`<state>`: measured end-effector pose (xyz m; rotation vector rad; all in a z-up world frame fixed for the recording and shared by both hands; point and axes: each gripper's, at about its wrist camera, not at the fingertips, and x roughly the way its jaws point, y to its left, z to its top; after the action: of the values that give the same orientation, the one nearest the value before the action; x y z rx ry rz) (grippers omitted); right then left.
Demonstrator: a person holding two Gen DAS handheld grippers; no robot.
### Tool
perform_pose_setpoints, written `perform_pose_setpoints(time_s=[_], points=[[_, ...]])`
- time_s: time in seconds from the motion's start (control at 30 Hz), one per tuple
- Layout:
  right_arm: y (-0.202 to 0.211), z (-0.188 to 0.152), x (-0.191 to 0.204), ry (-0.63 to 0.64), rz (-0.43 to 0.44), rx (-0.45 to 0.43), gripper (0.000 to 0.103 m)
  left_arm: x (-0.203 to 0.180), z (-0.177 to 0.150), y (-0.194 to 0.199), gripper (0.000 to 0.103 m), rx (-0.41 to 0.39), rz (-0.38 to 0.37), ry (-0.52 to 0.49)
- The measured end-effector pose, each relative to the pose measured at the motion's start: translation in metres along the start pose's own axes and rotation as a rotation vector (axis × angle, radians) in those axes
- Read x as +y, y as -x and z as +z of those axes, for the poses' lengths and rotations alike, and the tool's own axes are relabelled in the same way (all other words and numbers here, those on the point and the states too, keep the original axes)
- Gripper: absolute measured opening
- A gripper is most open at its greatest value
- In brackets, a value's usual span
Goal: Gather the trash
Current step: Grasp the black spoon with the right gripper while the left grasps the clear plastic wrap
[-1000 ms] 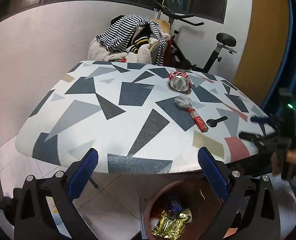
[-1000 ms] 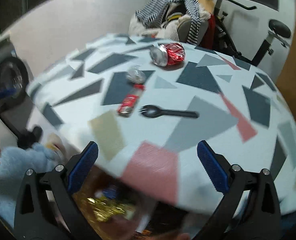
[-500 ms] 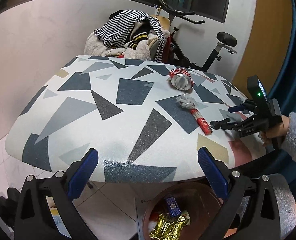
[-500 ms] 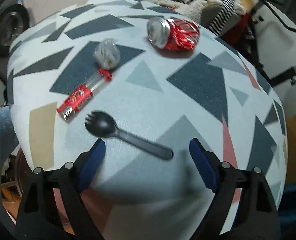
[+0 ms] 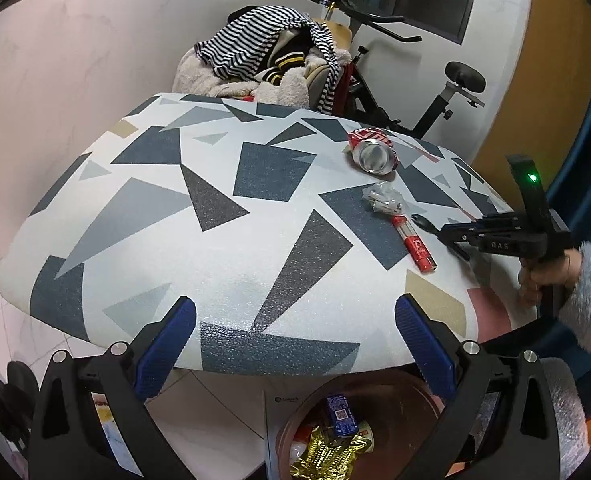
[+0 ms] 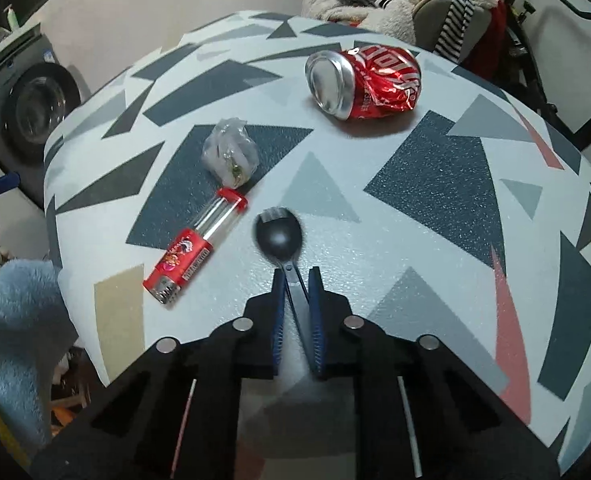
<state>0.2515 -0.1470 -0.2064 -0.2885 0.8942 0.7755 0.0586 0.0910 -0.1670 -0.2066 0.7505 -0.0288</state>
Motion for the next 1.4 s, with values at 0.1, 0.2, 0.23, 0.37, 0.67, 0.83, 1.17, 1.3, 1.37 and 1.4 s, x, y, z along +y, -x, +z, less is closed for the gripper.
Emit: perform_pose_setpoints(time_s=[0.1, 0.2, 0.23, 0.37, 0.67, 0.83, 1.17, 1.3, 1.37, 1.4], points=[[0.010, -0.004, -0.002, -0.068, -0.022, -0.081, 0.013, 0.002, 0.002, -0.002, 0.097, 0.002, -0.002, 0.017], [0.024, -0.010, -0.005, -0.135, -0.055, -0.159, 0.013, 0.000, 0.003, -0.005, 0.097, 0.010, -0.007, 0.022], [0.028, -0.011, -0.006, -0.149, -0.072, -0.184, 0.013, -0.002, 0.004, -0.007, 0.097, 0.015, -0.013, 0.018], [0.038, -0.017, -0.011, -0.179, -0.119, -0.259, 0.013, -0.014, 0.014, -0.020, 0.084, 0.044, -0.067, 0.002], [0.048, -0.026, -0.021, -0.244, -0.127, -0.334, 0.013, -0.051, 0.063, -0.072, 0.070, 0.093, -0.213, 0.024], [0.060, -0.032, -0.024, -0.284, -0.117, -0.373, 0.013, -0.069, 0.093, -0.124, 0.063, 0.150, -0.263, 0.091], [0.083, -0.045, -0.019, -0.310, -0.109, -0.420, 0.013, -0.082, 0.110, -0.197, 0.034, 0.252, -0.215, 0.158], [0.086, -0.047, -0.016, -0.313, -0.107, -0.422, 0.013, -0.081, 0.107, -0.190, 0.027, 0.219, -0.223, 0.122], [0.088, -0.048, -0.014, -0.315, -0.101, -0.424, 0.013, -0.080, 0.106, -0.179, 0.026, 0.203, -0.242, 0.098], [0.089, -0.049, -0.013, -0.314, -0.100, -0.424, 0.013, -0.080, 0.105, -0.174, 0.026, 0.197, -0.248, 0.088]])
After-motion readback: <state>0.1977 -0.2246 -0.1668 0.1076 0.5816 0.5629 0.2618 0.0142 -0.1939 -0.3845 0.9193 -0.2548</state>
